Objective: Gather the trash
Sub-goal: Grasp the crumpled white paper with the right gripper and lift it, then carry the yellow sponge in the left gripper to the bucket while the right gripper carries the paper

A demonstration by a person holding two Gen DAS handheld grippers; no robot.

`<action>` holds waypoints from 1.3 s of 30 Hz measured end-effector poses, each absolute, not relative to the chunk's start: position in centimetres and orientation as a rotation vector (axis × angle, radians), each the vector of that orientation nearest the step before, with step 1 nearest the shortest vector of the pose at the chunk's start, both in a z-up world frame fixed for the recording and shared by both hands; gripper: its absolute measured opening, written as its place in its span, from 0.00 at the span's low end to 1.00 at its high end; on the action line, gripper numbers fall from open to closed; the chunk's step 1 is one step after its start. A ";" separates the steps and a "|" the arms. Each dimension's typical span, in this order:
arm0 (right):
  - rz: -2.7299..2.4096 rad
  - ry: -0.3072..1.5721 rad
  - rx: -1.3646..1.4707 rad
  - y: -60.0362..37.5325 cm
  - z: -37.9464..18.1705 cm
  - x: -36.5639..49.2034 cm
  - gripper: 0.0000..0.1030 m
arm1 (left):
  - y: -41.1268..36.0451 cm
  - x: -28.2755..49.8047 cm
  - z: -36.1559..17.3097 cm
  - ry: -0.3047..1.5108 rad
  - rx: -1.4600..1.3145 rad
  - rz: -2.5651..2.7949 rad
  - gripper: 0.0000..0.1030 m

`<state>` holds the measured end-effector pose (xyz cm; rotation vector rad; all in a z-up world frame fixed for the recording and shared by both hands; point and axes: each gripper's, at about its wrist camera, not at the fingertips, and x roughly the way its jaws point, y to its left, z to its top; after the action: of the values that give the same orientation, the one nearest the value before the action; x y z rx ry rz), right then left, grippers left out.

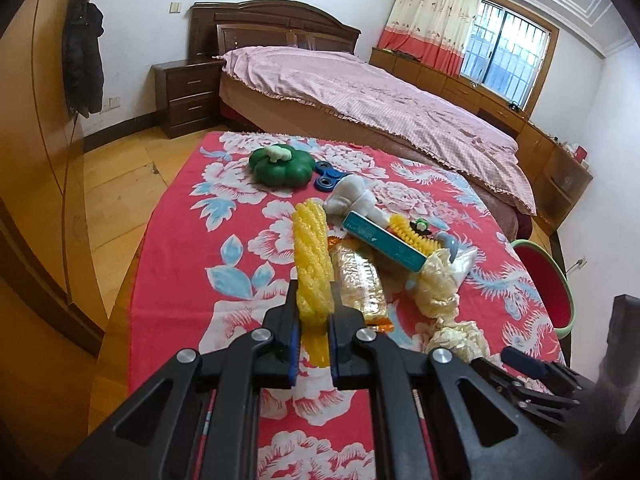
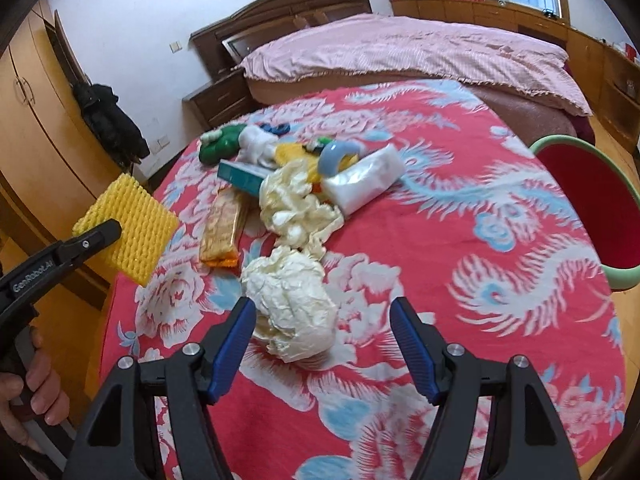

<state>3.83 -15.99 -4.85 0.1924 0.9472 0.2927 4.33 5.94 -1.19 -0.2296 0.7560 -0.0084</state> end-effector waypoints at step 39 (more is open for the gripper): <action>0.071 0.712 0.350 -30.6 2.5 2.5 0.33 | -9.5 8.6 4.2 0.751 -0.115 -0.391 0.10</action>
<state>2.52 -30.64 2.48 0.3504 0.7123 0.0706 8.60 -9.54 4.21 -0.1154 0.7510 -0.3906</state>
